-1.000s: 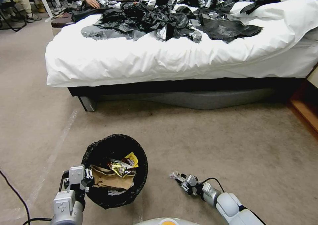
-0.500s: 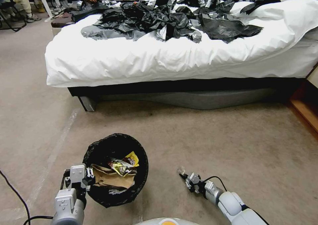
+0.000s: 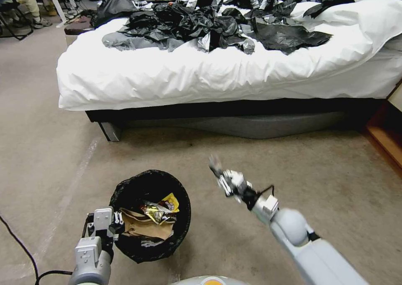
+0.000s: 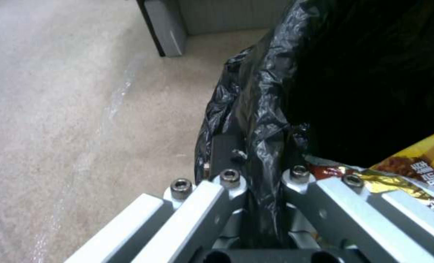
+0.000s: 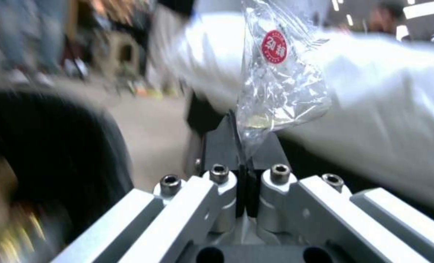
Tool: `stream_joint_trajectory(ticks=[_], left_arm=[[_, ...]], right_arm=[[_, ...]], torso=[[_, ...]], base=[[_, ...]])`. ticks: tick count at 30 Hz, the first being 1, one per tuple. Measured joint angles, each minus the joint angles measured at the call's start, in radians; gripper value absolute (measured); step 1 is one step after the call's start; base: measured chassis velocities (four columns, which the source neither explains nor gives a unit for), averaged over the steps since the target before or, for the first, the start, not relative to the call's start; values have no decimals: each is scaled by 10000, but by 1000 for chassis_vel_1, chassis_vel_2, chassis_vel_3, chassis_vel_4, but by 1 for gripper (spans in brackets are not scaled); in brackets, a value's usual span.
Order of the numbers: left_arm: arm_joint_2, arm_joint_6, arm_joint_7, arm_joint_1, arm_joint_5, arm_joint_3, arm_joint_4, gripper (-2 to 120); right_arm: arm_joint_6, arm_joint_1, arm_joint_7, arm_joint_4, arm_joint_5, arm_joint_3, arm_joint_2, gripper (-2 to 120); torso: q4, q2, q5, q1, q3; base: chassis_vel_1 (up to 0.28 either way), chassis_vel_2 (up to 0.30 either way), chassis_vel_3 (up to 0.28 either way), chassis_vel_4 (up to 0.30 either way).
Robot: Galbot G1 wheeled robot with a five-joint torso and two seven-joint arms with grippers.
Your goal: Pick up the trash bin, then pick up the garbage from the floor and place it into the trash bin.
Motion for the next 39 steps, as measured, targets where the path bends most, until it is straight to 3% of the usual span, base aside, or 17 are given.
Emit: stream_joint_trajectory(ticks=[4,9,15,25,27,31,39], left_arm=[[-4,23,-1,-7,-7,22,2,0],[-4,85,-23,2,-48,154,-58,0],[-61,159,-31,27,76,544,-121,0],[-132,145,-34,49,207,711,-116,0],[-140,136,-35,56,232,745,-115,0],[-145,129,-35,66,239,754,-116,0],[-151,106,-41,26,240,736,-117,0]], right_arm=[[-193,46,246,1260,216,-848,-262,0],[-496,150,617,1770,182,-1859,-383,0],[-818,850,1026,902,-48,-3186,-384,0],[-1113,1198,1301,-33,-108,-3928,-197,0],[-1128,1315,1310,-438,-221,-4023,-22,14],[-1128,1368,1314,-673,-236,-4043,55,24],[-1153,1306,1311,-723,-239,-3951,28,57]], torso=[[-1,0,0,0,0],[-1,0,-1,0,0],[0,0,-1,0,0],[0,1,-1,0,0],[0,0,-1,0,0],[0,1,-1,0,0],[0,1,-2,0,0]], base=[[0,0,0,0],[0,0,0,0],[0,0,0,0],[0,0,0,0],[0,0,0,0],[0,0,0,0],[0,0,0,0]])
